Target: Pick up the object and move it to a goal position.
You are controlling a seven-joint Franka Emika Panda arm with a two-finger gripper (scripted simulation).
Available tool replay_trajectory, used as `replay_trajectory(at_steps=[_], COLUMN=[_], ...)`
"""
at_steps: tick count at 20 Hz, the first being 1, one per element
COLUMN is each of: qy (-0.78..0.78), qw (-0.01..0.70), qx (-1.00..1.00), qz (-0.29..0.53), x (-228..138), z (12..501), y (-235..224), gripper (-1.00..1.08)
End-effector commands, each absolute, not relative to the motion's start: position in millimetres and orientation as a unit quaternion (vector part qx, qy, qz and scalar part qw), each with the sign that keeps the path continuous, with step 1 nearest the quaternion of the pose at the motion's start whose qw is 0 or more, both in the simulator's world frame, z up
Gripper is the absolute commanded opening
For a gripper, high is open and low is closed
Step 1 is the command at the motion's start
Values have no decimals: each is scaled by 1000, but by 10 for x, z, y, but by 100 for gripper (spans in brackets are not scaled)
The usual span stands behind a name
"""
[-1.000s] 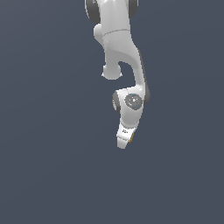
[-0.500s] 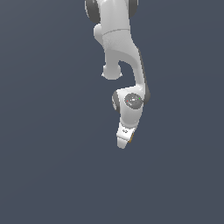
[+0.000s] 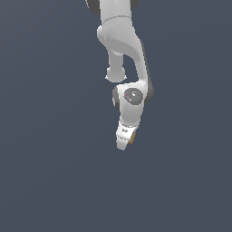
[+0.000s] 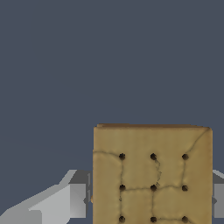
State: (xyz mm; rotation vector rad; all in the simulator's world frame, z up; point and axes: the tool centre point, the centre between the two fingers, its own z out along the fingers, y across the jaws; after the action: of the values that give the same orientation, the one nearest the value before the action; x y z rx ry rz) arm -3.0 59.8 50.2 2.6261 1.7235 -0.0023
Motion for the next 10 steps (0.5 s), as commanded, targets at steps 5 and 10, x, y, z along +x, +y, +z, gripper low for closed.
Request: replay_trajectory(at_steps=[5,10], qy=[549,549], qw=[1,1], qx=[836,836], qz=[0,0], x=[-85,-142], z=[1039,1580], y=[291,-14], gripper=[-100,-100])
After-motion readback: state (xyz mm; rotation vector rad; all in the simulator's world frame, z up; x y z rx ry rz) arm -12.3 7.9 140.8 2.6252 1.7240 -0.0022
